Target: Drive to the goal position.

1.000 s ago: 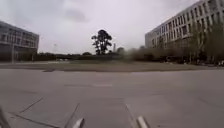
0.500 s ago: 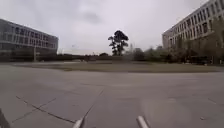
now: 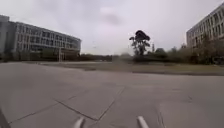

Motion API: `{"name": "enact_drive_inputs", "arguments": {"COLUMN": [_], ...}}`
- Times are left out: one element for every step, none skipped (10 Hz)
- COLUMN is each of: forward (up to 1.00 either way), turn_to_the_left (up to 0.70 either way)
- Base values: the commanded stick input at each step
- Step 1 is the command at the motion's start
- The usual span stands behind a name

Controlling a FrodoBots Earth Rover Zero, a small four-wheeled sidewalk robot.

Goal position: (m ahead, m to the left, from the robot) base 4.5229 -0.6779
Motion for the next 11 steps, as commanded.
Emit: {"name": "enact_drive_inputs", "arguments": {"forward": [0.00, 0.00, 0.00, 0.00, 0.00, 0.00, 0.00, 0.00, 0.43, 0.70, 0.70], "turn_to_the_left": [0.45, 0.45, 0.45, 0.45, 0.45, 0.45, 0.45, 0.45, 0.26, 0.07, 0.02]}}
